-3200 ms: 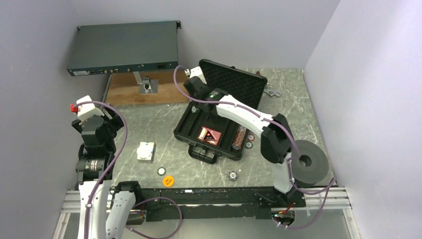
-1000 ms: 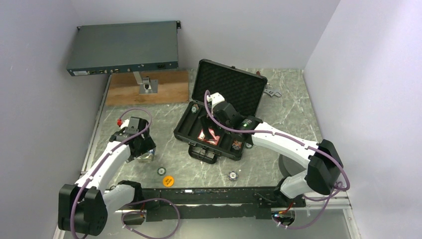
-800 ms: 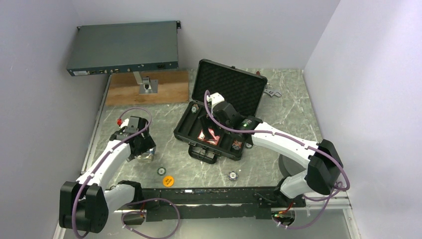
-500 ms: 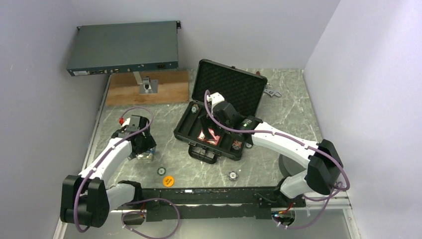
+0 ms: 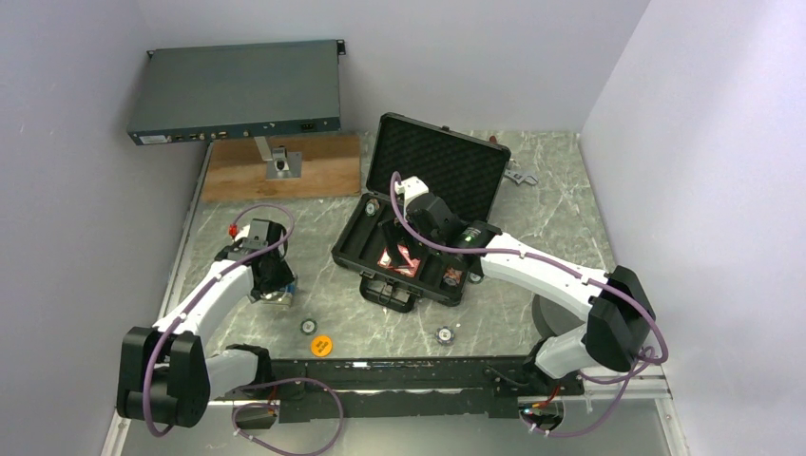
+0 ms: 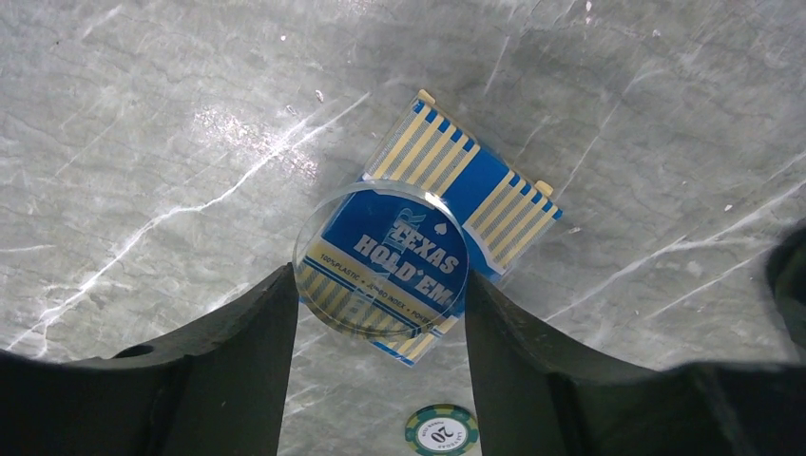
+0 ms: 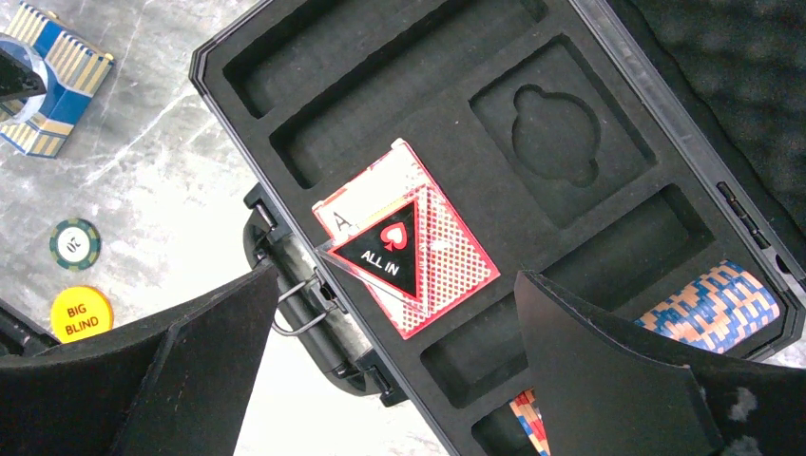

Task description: Pack up texas hold em set

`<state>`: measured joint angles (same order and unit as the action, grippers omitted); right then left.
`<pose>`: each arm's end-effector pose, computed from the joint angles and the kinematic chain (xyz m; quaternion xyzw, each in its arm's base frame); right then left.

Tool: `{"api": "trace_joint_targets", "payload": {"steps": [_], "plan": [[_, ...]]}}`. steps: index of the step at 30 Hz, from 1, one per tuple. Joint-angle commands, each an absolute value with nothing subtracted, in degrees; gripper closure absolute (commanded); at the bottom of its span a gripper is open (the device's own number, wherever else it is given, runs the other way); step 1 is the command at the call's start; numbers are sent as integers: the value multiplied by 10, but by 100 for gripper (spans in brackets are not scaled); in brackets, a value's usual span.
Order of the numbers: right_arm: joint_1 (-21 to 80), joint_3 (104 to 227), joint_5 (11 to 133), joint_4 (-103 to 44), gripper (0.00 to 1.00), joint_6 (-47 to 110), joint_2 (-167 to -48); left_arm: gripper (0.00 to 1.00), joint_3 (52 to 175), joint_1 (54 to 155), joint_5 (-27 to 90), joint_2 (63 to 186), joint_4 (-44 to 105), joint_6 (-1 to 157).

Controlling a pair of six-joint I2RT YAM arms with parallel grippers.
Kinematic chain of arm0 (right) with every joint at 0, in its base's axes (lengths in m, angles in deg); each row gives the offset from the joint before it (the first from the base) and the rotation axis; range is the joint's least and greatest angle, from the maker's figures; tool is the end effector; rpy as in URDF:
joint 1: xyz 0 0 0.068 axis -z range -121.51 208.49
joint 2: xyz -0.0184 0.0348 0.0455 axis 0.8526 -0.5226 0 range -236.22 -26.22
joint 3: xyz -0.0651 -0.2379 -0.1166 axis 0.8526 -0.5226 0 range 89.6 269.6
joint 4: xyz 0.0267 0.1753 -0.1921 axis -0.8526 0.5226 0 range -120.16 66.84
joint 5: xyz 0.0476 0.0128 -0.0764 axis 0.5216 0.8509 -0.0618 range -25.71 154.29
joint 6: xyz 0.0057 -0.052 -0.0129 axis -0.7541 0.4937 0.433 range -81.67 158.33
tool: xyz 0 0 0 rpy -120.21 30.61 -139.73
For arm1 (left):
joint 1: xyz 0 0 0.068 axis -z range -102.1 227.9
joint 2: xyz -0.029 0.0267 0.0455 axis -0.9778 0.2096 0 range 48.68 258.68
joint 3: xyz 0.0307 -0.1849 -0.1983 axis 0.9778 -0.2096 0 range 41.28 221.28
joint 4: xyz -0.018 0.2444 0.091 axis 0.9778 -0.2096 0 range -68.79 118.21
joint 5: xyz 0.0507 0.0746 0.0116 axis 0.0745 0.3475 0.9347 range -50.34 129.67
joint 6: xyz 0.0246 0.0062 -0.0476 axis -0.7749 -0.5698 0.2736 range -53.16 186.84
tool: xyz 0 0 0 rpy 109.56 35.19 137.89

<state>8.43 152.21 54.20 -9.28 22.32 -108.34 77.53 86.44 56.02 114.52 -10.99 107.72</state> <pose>0.2088 0.2397 0.2791 -0.2295 0.8754 0.1609 0.3938 0.1931 -0.0188 0.1848 -0.2961 0.9271 0.0509 0.2240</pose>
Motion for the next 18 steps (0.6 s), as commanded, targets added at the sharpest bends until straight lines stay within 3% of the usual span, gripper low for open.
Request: {"api": "trace_joint_targets", "payload": {"steps": [1, 4, 12, 18], "plan": [[86, 1532, 544, -114, 2, 229, -1076, 53, 794, 862, 561, 1132, -98, 1064], [86, 1534, 544, -114, 2, 229, -1073, 62, 806, 862, 564, 1116, -105, 1056], [86, 1535, 556, -115, 2, 222, -1063, 67, 852, 863, 567, 1055, -136, 1025], [86, 1534, 568, -122, 2, 215, -1055, 77, 855, 865, 548, 999, -110, 982]]}}
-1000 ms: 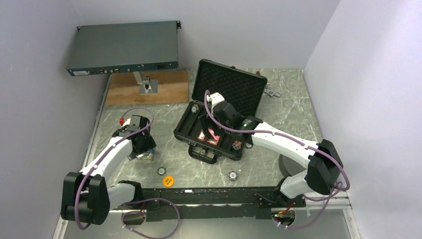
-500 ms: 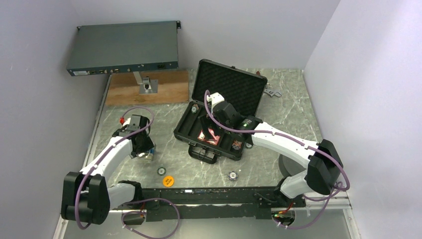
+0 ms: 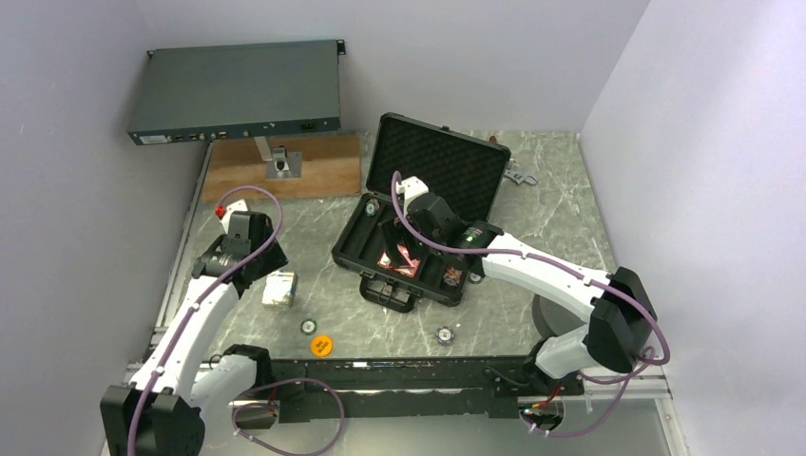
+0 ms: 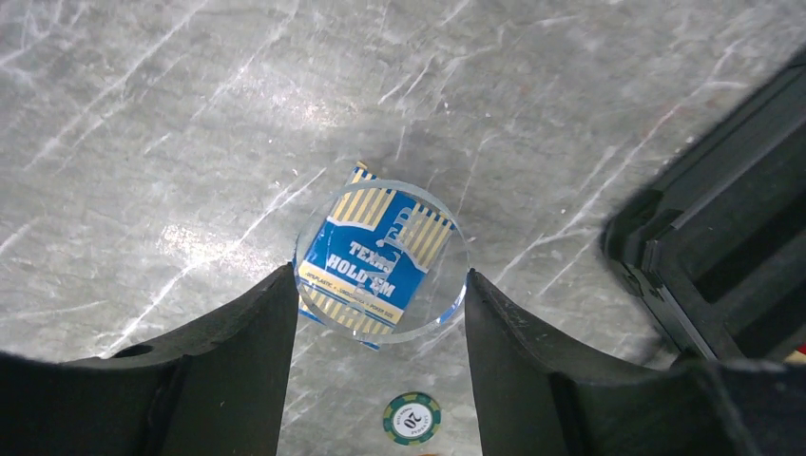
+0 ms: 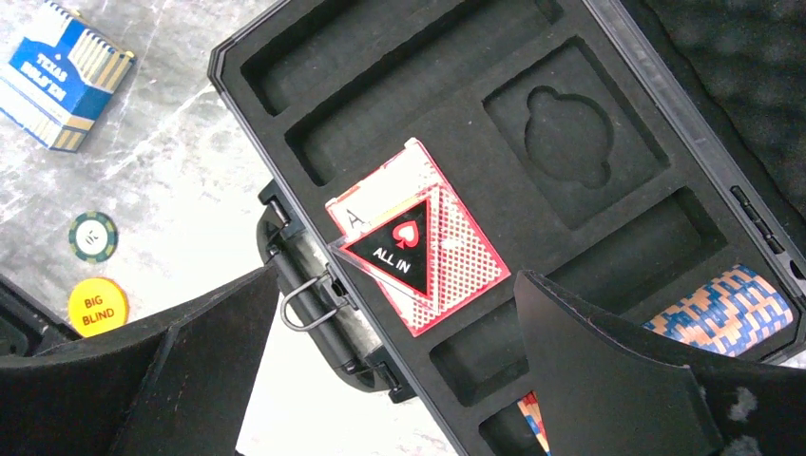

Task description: Pack up texas hold em set

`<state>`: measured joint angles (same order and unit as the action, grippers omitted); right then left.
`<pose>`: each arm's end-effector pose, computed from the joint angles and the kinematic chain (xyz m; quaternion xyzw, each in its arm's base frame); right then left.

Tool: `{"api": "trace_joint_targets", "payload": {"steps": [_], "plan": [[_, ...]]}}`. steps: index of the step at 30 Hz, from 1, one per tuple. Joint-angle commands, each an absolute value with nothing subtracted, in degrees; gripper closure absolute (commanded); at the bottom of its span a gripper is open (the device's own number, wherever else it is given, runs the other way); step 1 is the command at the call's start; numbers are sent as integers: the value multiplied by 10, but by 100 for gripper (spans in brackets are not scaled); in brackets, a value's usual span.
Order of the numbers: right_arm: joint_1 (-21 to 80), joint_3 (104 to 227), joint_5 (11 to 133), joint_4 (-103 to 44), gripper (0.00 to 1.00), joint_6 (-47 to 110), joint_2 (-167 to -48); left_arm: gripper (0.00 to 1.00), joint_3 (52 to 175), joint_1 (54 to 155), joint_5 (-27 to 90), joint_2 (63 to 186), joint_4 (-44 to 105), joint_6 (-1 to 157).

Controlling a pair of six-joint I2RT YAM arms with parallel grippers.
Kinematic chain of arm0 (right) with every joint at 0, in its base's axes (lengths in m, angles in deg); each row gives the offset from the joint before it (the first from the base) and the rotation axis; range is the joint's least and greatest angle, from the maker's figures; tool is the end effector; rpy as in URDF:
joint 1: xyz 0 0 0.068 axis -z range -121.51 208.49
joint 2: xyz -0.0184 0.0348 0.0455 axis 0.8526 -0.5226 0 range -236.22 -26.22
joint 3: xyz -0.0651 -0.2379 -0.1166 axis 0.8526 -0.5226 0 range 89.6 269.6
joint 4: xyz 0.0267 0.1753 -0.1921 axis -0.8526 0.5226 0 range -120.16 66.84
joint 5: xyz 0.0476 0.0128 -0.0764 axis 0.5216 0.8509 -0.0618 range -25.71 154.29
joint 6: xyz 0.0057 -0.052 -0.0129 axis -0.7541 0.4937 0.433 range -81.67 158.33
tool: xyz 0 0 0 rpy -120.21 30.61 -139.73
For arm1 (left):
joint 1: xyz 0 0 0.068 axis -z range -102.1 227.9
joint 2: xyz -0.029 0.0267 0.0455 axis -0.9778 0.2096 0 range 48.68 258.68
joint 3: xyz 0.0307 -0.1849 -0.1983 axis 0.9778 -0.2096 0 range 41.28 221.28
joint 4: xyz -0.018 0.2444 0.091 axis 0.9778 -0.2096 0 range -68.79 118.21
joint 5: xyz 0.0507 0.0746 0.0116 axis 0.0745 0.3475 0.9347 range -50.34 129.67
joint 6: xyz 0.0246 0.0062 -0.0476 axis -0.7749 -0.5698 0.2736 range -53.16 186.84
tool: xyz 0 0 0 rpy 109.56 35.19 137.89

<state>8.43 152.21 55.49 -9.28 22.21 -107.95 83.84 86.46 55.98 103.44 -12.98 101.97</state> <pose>0.2075 0.2395 0.2810 -0.2328 0.8738 0.1718 0.3909 0.1838 -0.0175 0.2492 -0.2594 0.9044 0.0094 0.3387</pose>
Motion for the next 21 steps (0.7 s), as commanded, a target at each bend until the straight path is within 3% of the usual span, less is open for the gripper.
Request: {"api": "trace_joint_targets", "payload": {"steps": [1, 8, 15, 21], "plan": [[86, 1533, 569, -123, 2, 213, -1054, 80, 853, 866, 542, 988, -103, 979], [86, 1530, 574, -129, 2, 204, -1039, 99, 843, 871, 457, 932, -41, 940], [86, 1516, 540, -142, 2, 185, -1003, 100, 872, 880, 353, 928, -2, 894], [86, 1497, 483, -152, 2, 178, -958, 100, 910, 929, 352, 952, 6, 869]]}}
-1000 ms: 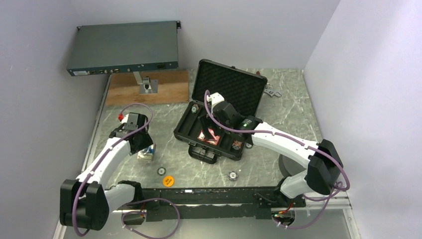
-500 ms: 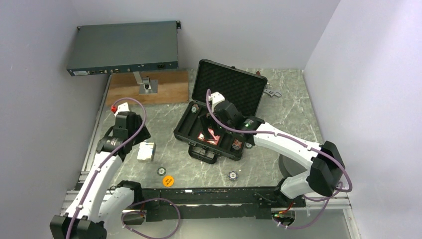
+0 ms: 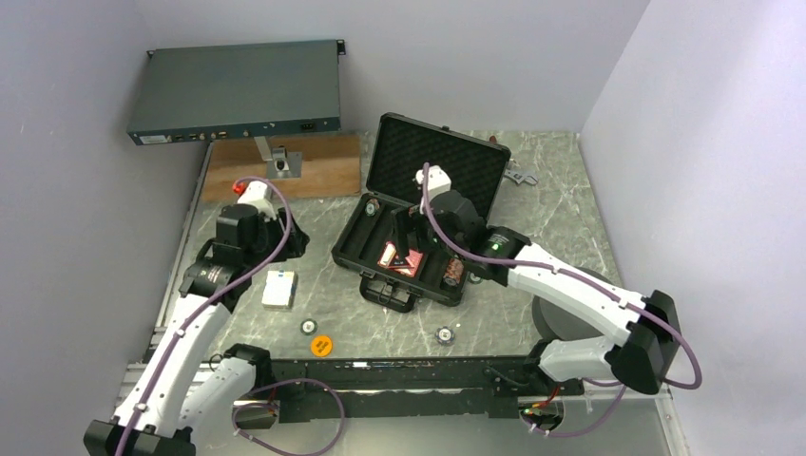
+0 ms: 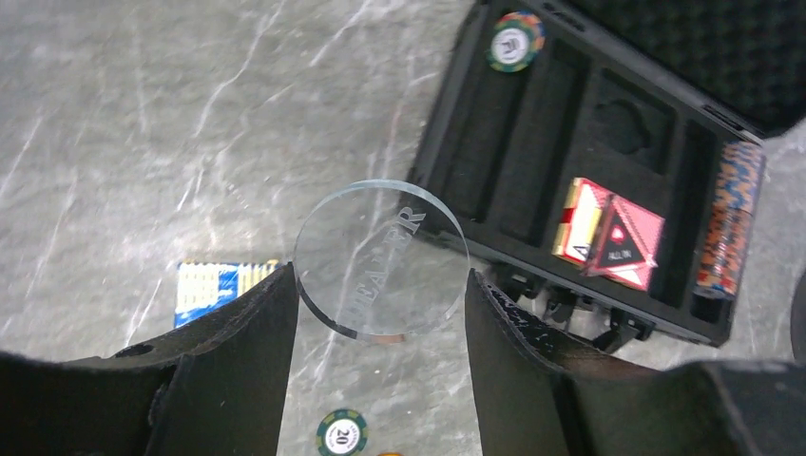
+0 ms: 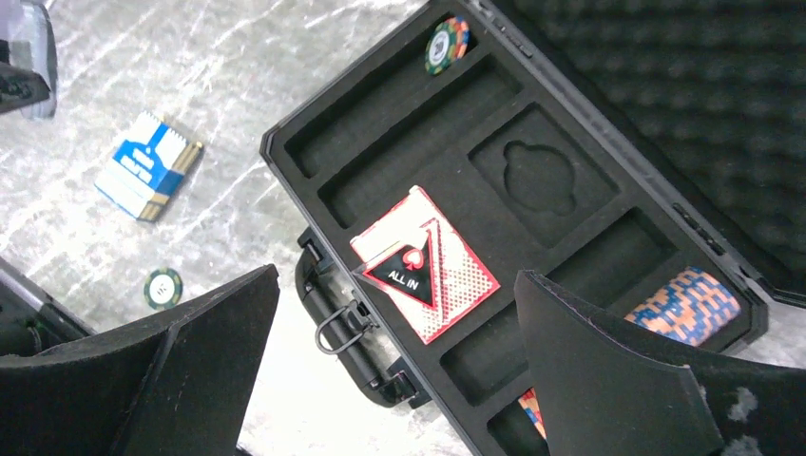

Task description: Pack up texas hold em set

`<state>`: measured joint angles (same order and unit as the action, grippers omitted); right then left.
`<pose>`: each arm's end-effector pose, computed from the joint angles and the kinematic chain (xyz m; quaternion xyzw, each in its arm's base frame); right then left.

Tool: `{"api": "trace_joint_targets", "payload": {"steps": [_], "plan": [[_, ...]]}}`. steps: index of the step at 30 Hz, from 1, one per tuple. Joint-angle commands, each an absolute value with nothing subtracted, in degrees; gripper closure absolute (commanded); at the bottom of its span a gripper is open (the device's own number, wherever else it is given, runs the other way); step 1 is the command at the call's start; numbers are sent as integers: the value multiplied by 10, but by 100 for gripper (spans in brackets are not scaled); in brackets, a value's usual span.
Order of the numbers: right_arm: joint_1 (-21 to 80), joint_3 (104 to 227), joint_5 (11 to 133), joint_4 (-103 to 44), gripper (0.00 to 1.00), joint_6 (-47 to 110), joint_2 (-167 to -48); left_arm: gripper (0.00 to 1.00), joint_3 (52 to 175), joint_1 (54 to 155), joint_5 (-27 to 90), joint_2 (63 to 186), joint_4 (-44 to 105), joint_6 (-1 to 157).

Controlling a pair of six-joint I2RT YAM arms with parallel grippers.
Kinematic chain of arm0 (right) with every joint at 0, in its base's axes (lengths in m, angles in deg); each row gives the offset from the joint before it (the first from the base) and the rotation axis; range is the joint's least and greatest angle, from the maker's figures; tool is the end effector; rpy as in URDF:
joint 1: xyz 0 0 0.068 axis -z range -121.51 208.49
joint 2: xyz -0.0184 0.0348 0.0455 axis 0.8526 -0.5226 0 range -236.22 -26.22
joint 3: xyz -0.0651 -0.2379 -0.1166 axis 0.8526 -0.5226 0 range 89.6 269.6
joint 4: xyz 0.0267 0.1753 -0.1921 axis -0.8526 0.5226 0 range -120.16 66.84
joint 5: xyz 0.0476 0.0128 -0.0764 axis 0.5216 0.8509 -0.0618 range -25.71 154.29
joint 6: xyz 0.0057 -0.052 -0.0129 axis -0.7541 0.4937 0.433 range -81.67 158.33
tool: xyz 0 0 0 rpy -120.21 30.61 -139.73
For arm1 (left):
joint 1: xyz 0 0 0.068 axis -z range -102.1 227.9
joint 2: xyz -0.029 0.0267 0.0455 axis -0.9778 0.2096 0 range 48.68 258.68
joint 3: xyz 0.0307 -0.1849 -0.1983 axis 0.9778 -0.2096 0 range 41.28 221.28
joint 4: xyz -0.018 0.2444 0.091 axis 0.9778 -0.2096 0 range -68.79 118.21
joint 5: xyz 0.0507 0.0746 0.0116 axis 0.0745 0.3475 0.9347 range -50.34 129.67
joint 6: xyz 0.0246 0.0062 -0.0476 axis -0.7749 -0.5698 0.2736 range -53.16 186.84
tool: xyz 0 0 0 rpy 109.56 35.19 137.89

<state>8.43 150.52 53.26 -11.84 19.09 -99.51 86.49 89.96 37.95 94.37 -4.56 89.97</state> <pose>0.1914 0.2180 0.3169 -0.1841 0.8466 0.2113 0.4526 0.1687 -0.0371 0.3003 -0.0778 0.8763 -0.1562 0.4490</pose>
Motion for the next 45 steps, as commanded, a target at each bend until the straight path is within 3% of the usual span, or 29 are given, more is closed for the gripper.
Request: {"api": "trace_joint_targets", "payload": {"steps": [1, 11, 25, 45], "plan": [[86, 1495, 476, -152, 2, 177, -951, 100, 915, 935, 353, 960, 8, 869], [87, 1470, 418, -150, 2, 173, -876, 100, 976, 1002, 377, 1042, 23, 870], [87, 1450, 316, -153, 1, 191, -780, 100, 1172, 1109, 449, 1247, -20, 831], [87, 1429, 254, -163, 2, 208, -702, 100, 1391, 1159, 432, 1509, -54, 816]]}}
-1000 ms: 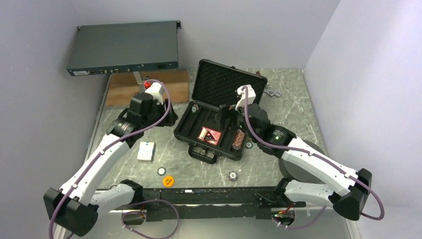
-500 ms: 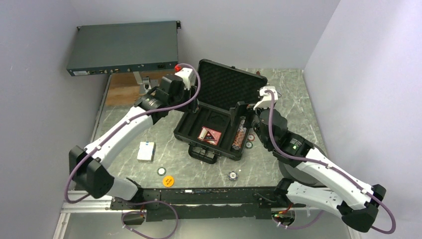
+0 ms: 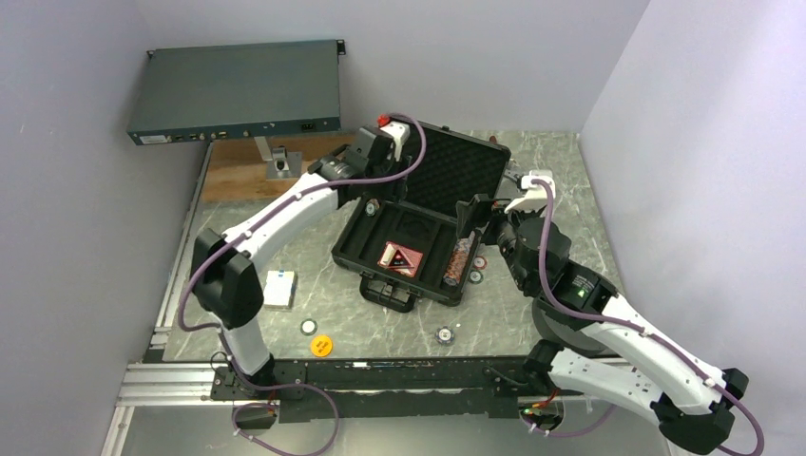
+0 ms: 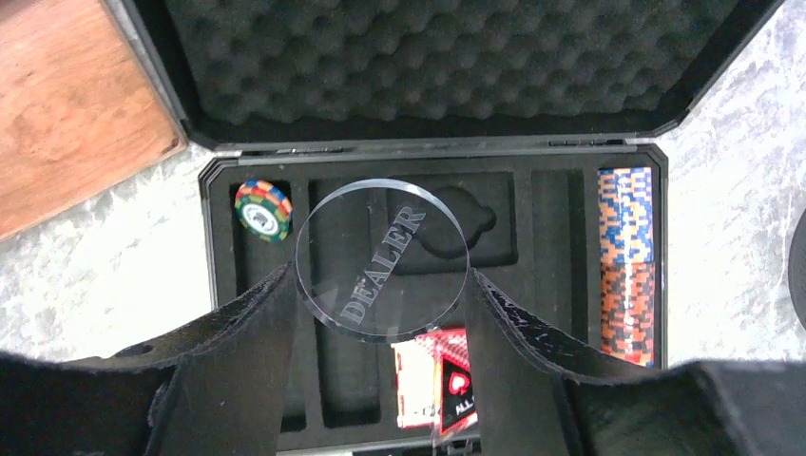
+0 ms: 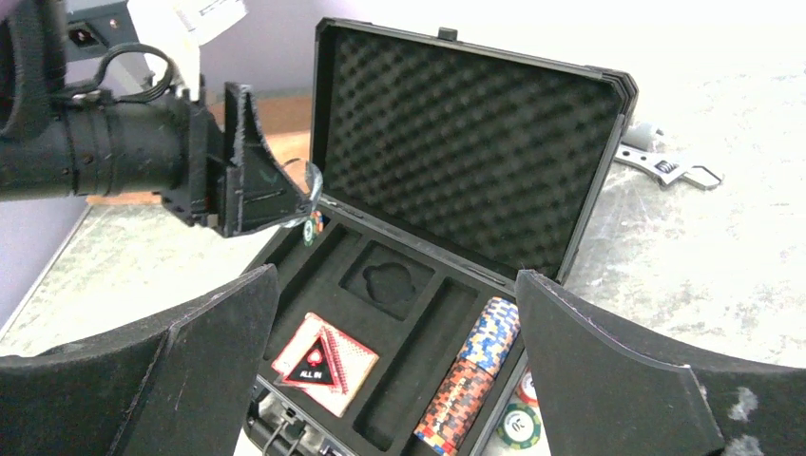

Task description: Pack up texas hold em set

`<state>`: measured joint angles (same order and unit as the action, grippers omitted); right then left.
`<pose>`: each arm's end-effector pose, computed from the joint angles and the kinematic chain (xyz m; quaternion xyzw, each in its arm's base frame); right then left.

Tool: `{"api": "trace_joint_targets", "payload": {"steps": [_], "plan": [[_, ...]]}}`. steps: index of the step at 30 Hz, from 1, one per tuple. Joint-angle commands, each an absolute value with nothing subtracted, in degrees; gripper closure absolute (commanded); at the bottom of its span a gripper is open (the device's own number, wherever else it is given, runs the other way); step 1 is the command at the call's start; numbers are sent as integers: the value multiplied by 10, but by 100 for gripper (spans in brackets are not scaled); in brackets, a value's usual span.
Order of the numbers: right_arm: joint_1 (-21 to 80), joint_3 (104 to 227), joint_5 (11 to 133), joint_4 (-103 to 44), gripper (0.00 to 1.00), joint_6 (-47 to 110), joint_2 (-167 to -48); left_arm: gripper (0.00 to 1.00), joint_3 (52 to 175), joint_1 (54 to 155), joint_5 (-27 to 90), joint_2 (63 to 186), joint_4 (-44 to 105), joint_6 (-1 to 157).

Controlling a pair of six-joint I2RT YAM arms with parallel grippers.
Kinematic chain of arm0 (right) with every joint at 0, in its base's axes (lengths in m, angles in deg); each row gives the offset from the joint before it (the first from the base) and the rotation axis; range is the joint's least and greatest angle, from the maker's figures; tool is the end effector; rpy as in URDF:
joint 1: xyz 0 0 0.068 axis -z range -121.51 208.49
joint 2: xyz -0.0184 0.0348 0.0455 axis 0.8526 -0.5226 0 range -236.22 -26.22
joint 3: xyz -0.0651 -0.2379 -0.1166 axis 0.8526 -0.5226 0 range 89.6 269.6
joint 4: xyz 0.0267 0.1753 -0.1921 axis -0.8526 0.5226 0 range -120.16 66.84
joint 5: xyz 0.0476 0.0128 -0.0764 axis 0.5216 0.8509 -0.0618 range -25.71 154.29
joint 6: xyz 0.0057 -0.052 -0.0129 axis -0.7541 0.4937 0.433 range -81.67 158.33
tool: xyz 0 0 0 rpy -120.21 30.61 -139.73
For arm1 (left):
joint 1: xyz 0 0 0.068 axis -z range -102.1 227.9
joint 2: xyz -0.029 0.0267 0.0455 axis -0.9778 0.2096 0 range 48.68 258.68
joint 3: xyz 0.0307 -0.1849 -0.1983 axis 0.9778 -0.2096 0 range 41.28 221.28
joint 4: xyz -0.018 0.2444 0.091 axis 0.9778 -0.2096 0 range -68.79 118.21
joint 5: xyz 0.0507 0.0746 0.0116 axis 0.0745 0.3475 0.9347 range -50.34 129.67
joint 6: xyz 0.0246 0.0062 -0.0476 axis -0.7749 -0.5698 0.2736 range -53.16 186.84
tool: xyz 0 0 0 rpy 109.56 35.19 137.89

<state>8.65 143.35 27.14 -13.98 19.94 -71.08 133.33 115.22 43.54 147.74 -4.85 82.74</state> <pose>0.1243 0.1140 0.3839 0.0097 0.7420 0.1533 0.6526 0.3163 -0.2381 0.3334 0.1543 0.8929 -0.1616 0.3909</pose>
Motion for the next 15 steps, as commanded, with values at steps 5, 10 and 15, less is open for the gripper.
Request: {"api": "trace_joint_targets", "payload": {"steps": [5, 10, 15], "plan": [[87, 1428, 258, -165, 2, 209, -706, 100, 1428, 1163, 428, 1561, -62, 813], [87, 1428, 256, -163, 2, 209, -708, 100, 1437, 1169, 421, 1588, -58, 817], [87, 1424, 255, -165, 2, 209, -706, 100, 1443, 1179, 422, 1603, -63, 819]]}}
